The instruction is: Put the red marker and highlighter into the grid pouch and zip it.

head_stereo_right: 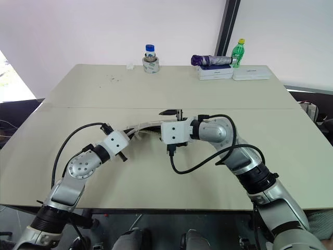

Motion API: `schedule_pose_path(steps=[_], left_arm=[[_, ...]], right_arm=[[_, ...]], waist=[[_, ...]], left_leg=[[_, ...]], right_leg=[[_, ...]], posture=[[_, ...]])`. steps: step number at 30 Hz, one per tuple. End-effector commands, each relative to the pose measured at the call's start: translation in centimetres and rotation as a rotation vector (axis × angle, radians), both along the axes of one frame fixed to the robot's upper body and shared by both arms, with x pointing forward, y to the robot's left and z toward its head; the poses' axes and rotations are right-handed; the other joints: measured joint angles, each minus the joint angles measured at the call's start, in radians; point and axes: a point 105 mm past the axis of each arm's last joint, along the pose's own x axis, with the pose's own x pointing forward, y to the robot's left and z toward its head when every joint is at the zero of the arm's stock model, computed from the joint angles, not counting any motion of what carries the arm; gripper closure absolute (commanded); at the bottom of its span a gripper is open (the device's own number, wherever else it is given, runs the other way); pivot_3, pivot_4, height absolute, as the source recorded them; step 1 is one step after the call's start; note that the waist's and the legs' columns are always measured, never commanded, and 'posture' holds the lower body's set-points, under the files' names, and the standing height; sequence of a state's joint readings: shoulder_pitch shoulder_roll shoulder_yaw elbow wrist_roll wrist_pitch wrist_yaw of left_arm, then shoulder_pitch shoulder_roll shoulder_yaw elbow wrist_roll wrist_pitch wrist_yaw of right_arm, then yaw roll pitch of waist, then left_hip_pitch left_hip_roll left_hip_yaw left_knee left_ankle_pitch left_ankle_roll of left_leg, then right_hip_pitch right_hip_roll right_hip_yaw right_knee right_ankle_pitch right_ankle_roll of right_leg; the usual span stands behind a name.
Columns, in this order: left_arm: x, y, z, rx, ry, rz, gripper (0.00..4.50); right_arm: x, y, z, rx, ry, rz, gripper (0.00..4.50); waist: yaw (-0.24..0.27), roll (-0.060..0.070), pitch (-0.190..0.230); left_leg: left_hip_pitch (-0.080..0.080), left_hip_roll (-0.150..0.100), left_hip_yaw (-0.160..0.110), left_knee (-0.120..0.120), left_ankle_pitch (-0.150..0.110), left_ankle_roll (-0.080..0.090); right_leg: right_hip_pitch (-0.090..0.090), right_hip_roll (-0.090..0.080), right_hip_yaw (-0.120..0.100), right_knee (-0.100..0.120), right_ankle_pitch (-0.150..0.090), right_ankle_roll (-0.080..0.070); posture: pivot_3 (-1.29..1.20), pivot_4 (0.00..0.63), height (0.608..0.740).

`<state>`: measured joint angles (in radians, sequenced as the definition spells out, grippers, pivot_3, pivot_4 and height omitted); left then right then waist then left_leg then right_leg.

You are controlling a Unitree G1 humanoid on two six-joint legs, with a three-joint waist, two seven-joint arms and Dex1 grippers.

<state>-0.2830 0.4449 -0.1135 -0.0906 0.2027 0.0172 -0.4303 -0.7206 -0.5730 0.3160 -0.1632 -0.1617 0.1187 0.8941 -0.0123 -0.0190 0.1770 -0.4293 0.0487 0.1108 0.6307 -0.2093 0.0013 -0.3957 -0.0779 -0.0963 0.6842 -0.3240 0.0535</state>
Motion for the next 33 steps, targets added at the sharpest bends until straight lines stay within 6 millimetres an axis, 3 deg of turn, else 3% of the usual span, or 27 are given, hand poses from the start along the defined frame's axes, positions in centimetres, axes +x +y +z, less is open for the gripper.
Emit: schedule_pose_path(steps=[1, 4, 7, 9, 13, 19, 27, 30, 33], left_arm=[[0.5, 0.1, 2.3, -0.075, -0.072, 0.024, 4.50], [0.7, -0.8, 2.5, -0.092, -0.074, -0.007, 4.50], [0.7, -1.5, 2.5, -0.101, -0.068, -0.021, 4.50], [0.8, -1.7, 2.6, -0.088, -0.078, -0.021, 4.50], [0.7, -2.3, 2.4, -0.067, -0.067, -0.043, 4.50], [-0.3, -3.3, 1.3, -0.027, -0.011, -0.118, 4.50], [-0.6, -3.1, 1.1, -0.019, -0.005, -0.107, 4.50], [-0.4, -3.0, 1.2, -0.023, -0.012, -0.092, 4.50], [-0.3, -2.8, 1.3, -0.019, -0.019, -0.083, 4.50]], right_arm=[[-0.7, -0.2, 2.0, 0.236, 0.156, -0.032, 0.23], [-3.1, 0.0, -2.8, 0.301, 0.492, -0.040, 0.23], [-4.7, -0.1, -6.8, 0.329, 0.707, -0.081, 0.23], [-5.1, 0.4, -8.2, 0.392, 0.814, -0.106, 0.23], [-3.9, 1.5, -9.8, 0.433, 0.858, -0.193, 0.23], [-0.3, 3.8, -8.3, 0.607, 0.786, -0.270, 0.23], [1.0, 6.3, -7.2, 0.745, 0.839, -0.226, 0.23], [0.9, 6.6, -7.3, 0.751, 0.853, -0.200, 1.05], [1.2, 6.1, -7.3, 0.752, 0.842, -0.216, 2.57]], waist=[[0.001, 0.000, 0.000], [0.012, -0.002, -0.001], [0.017, -0.002, -0.001], [0.016, -0.001, -0.001], [0.002, -0.001, -0.001], [-0.001, -0.001, -0.001], [-0.001, -0.001, -0.001], [-0.001, -0.001, -0.001], [-0.002, -0.001, -0.001]], left_leg=[[0.000, 0.000, 0.000, 0.000, 0.000, 0.000], [0.000, 0.000, -0.003, 0.001, 0.000, 0.000], [0.001, -0.001, -0.003, 0.000, -0.001, 0.001], [0.000, -0.001, -0.003, 0.001, -0.001, 0.001], [0.002, 0.000, -0.004, 0.001, 0.000, 0.000], [0.002, 0.000, -0.003, 0.000, 0.001, -0.001], [0.001, 0.000, -0.003, 0.000, 0.001, -0.001], [0.001, 0.000, -0.003, 0.000, 0.001, -0.001], [0.001, 0.000, -0.003, 0.000, 0.001, -0.001]], right_leg=[[0.000, 0.000, 0.000, 0.000, 0.000, 0.000], [0.003, 0.000, -0.003, -0.001, 0.000, 0.000], [0.004, -0.001, -0.003, -0.002, 0.000, 0.000], [0.003, -0.001, -0.003, -0.002, 0.001, -0.001], [0.004, 0.000, -0.003, -0.001, 0.002, -0.003], [0.002, 0.000, -0.003, -0.001, 0.002, -0.003], [0.003, 0.000, -0.003, -0.001, 0.002, -0.003], [0.003, 0.000, -0.003, -0.001, 0.002, -0.003], [0.002, 0.000, -0.003, -0.001, 0.002, -0.003]], posture=[[0.00, 0.150, 0.737], [0.00, 0.150, 0.737], [0.00, 0.150, 0.737], [0.00, 0.150, 0.737], [0.00, 0.150, 0.737], [0.00, 0.150, 0.737], [0.00, 0.150, 0.737], [0.00, 0.150, 0.737], [0.00, 0.150, 0.737]])
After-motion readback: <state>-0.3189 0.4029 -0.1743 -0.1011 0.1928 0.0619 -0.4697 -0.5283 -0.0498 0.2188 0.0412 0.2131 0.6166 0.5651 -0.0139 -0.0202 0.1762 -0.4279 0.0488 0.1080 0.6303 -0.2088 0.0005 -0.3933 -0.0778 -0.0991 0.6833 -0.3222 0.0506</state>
